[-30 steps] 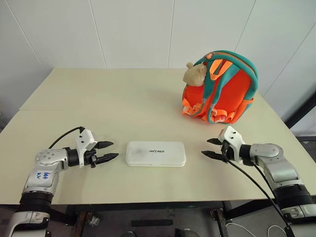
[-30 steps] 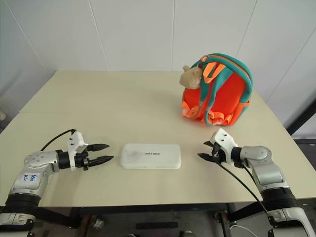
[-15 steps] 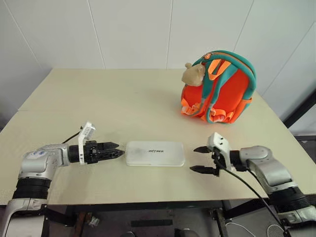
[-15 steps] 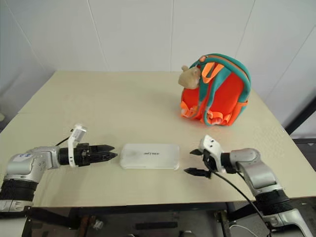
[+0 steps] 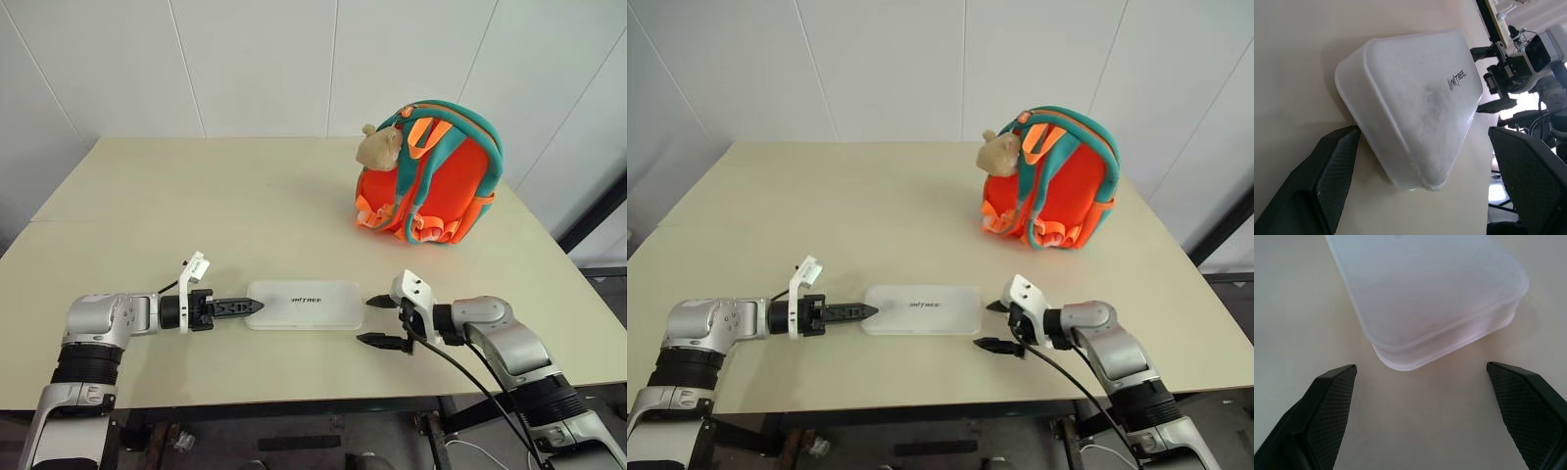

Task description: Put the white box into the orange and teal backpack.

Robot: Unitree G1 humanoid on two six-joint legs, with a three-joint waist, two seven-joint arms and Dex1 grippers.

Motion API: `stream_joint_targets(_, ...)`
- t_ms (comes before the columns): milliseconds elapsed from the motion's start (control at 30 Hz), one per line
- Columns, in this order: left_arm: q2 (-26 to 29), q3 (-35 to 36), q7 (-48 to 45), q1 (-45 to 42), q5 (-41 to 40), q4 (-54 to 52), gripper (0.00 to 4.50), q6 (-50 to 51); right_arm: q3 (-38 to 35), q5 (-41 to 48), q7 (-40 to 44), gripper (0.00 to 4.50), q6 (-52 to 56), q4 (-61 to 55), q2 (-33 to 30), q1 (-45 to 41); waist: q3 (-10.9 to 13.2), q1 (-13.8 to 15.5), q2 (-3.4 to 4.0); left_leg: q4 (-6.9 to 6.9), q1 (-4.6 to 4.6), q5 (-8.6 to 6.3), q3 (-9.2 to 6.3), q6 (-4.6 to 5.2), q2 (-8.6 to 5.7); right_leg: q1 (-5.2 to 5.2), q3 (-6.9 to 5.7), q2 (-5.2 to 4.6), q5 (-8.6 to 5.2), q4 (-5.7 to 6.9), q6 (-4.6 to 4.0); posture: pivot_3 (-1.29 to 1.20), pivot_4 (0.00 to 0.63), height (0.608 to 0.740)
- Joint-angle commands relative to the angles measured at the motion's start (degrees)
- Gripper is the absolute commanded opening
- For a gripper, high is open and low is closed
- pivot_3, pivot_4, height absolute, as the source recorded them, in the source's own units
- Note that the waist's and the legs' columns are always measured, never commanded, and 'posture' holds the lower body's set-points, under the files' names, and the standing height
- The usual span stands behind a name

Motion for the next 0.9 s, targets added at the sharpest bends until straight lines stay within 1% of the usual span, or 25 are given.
stream_joint_targets(33, -1.82, 1.27, 2.70, -0.22, -1.97, 0.39, 4.47, 4.78, 0.23, -0.06, -0.36, 4.50, -1.21, -1.08, 0.88, -0.61, 0.00, 0.01, 0.00, -0.01, 0.00, 0.00, 0.00, 0.00, 0.00, 0.00, 0.00, 0.00, 0.00, 0.00, 0.00, 0.00, 0.150, 0.740)
stream_joint_targets(167, -3.53, 3.99, 5.25, -1.01, -3.70, 1.43, 4.47, 9.55, 0.43, -0.31, -0.28, 4.50, -2.23, -0.89, 1.72, -0.72, 0.00, 0.11, 0.00, 0.01, -0.01, -0.02, 0.00, -0.03, 0.00, 0.00, 0.00, 0.00, 0.00, -0.01, 0.00, 0.00, 0.150, 0.740)
stream_joint_targets(333, -5.25, 5.57, 7.27, -1.18, -5.48, 0.95, 4.47, 13.78, 0.73, -1.08, -0.24, 4.50, -3.51, -0.89, 2.24, -1.03, 0.00, 0.05, 0.00, -0.01, -0.01, -0.04, 0.00, -0.07, 0.00, 0.00, 0.01, 0.01, 0.00, -0.02, 0.01, 0.00, 0.150, 0.740)
stream_joint_targets(700, -7.34, 7.38, 10.90, -1.71, -7.11, 2.26, 4.47, 18.83, -0.23, -1.23, 0.04, 4.50, -5.11, -1.21, 1.32, 0.67, 0.00, 0.06, 0.00, 0.00, 0.01, -0.05, 0.00, -0.11, 0.00, 0.00, 0.02, 0.01, 0.00, -0.02, 0.01, 0.00, 0.150, 0.740)
stream_joint_targets(800, -8.29, 7.75, 12.02, -2.05, -7.00, 3.38, 3.91, 19.30, -0.69, -0.96, -0.33, 4.50, -5.43, -1.75, 1.14, 1.56, 0.00, 0.11, -0.01, 0.00, 0.01, -0.05, -0.01, -0.12, -0.01, 0.01, 0.02, 0.01, 0.00, -0.03, 0.00, 0.00, 0.150, 0.740)
stream_joint_targets(900, -9.56, 8.45, 13.56, -2.02, -6.98, 3.71, 3.01, 19.62, -1.02, -0.73, -0.50, 4.50, -5.41, -2.61, 0.99, 2.39, 0.00, 0.06, -0.01, 0.00, 0.00, -0.06, 0.00, -0.13, -0.01, 0.01, 0.03, 0.01, 0.00, -0.04, 0.01, 0.00, 0.150, 0.740)
